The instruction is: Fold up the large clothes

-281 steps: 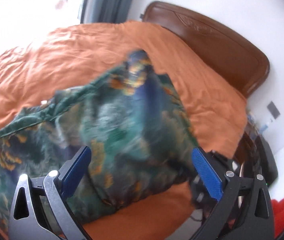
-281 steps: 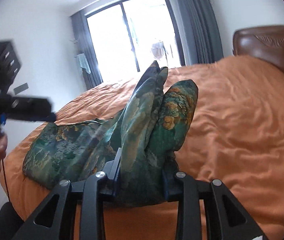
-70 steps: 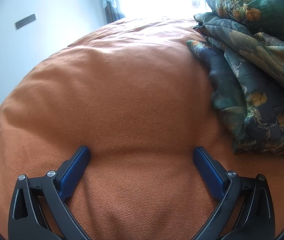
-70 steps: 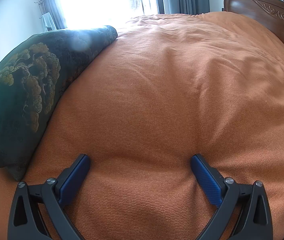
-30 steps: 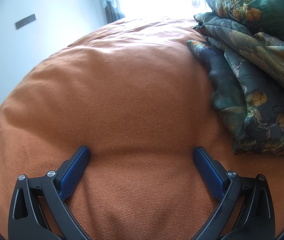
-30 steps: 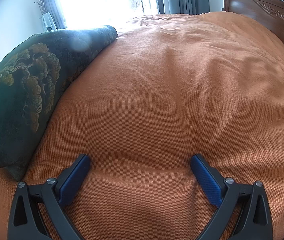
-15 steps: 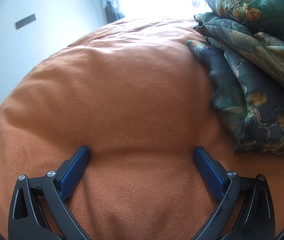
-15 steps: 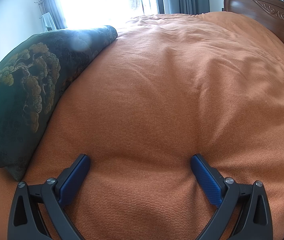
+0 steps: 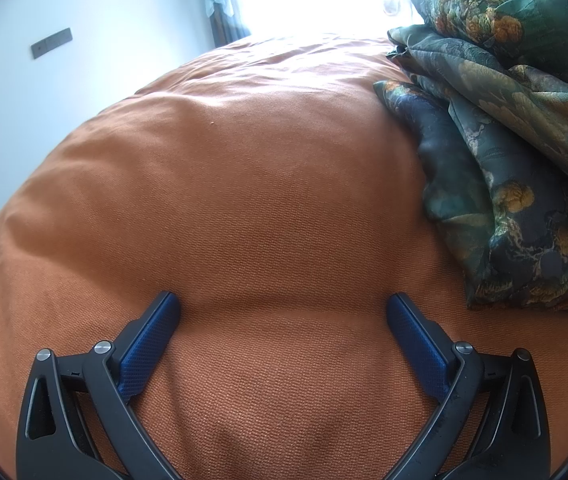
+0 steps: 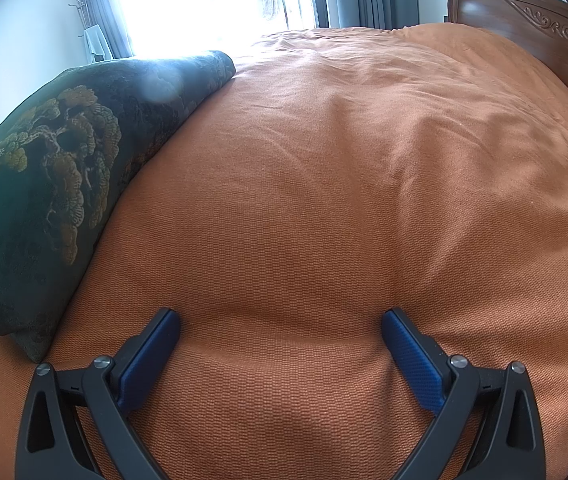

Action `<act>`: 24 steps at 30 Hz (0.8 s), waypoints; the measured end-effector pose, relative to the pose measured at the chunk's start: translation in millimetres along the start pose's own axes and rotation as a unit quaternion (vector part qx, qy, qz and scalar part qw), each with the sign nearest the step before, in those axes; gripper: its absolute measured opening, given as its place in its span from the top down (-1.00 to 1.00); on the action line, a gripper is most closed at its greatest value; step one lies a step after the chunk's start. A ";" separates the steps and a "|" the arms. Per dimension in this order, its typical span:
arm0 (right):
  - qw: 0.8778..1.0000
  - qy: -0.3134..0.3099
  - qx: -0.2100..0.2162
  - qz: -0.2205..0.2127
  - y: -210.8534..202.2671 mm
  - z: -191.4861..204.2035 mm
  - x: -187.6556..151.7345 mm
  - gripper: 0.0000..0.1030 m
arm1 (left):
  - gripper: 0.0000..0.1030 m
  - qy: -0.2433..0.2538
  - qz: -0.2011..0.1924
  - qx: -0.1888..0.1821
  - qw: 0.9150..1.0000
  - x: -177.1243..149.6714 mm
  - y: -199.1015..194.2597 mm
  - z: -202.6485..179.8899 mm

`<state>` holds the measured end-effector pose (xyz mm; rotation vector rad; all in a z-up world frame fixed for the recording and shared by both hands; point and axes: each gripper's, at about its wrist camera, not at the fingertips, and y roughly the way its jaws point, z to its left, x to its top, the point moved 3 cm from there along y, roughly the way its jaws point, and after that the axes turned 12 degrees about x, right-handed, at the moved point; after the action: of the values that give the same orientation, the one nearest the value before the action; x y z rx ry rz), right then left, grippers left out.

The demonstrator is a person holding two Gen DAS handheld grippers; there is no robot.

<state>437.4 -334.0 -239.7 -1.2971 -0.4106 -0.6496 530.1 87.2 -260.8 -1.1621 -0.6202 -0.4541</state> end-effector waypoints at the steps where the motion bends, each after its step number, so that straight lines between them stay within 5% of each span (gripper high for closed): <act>1: 1.000 0.000 0.000 0.000 0.0 0.0 0.0 -1.00 | -0.99 0.001 0.000 0.001 1.000 -1.0 -2.1 -0.6; 13: 1.000 -0.005 -0.006 0.004 3.1 2.5 0.5 -1.00 | -0.99 0.008 0.039 -0.004 0.999 -2.5 -27.6 1.6; 16: 1.000 -0.009 -0.010 0.012 3.9 4.1 2.1 -1.00 | -0.99 0.026 0.018 -0.004 1.000 -7.2 -79.0 1.7; 20: 0.999 -0.037 -0.004 0.021 -3.1 9.5 6.2 -1.00 | -0.99 -0.005 -0.013 -0.061 0.998 -12.6 -154.7 14.2; 24: 0.997 -0.076 0.000 -0.034 -66.6 50.9 10.3 -1.00 | -0.99 -0.014 -0.033 -0.071 0.997 -18.0 -218.8 22.2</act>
<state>405.8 -295.7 -171.5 -1.3415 -0.5801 -0.6093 374.8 34.0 -113.4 -1.2868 -0.6614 -0.5463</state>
